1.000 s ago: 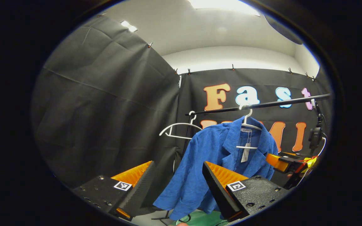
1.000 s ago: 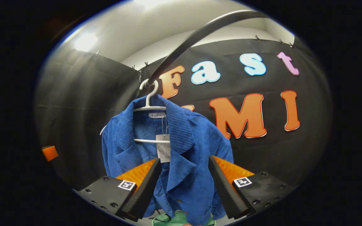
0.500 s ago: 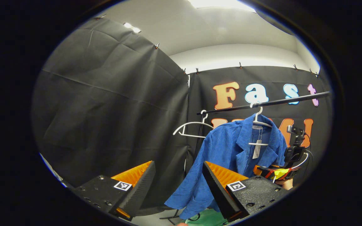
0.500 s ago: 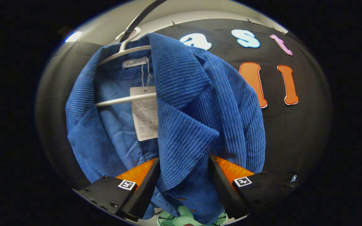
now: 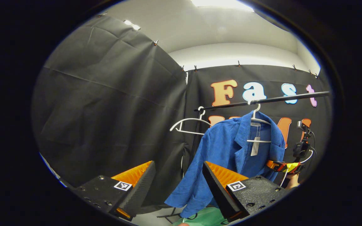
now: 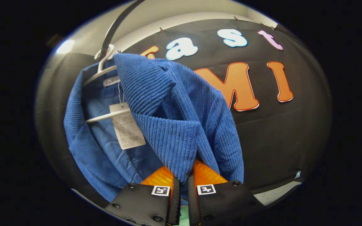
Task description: Grasp the clothes on the hanger with both hands and then place them into the laundry hamper below.
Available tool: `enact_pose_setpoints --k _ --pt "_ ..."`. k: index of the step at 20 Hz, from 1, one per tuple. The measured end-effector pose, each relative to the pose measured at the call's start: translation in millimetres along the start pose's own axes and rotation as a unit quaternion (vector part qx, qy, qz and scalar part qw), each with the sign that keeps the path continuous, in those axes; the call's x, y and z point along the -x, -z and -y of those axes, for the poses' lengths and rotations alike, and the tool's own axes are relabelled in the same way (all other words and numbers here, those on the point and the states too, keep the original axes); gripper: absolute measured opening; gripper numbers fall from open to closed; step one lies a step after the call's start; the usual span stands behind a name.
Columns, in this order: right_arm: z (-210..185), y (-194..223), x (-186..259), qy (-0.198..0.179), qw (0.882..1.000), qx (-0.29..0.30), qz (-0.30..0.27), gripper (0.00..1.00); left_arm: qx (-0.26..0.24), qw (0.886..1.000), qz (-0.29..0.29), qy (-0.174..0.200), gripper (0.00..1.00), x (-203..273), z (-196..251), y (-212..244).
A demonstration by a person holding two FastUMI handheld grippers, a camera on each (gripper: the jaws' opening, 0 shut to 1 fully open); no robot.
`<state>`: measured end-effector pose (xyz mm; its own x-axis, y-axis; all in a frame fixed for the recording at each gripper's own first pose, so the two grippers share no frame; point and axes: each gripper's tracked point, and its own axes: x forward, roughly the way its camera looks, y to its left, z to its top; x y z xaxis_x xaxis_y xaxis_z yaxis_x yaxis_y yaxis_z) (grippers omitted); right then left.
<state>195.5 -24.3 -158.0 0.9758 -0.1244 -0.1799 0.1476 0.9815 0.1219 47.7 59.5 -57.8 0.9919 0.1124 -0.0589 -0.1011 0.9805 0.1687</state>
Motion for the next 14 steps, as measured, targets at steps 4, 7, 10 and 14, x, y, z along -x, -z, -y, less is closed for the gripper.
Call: enact_pose_setpoints --k 4,7,10,14 --pt "-4 -43 52 -0.051 0.997 0.013 0.051 0.18 0.005 0.998 -0.022 0.059 0.95 -16 42 24" --pt "19 -74 81 -0.039 0.996 0.02 0.076 0.18 0.017 0.993 -0.03 0.116 0.92 -35 87 38" --pt "20 -104 98 -0.045 0.994 0.011 0.1 0.18 0.041 0.985 -0.03 0.164 0.95 -62 132 49" --pt "11 -123 118 -0.066 0.99 0.04 0.121 0.18 0.079 0.98 -0.005 0.18 0.95 -101 167 54"
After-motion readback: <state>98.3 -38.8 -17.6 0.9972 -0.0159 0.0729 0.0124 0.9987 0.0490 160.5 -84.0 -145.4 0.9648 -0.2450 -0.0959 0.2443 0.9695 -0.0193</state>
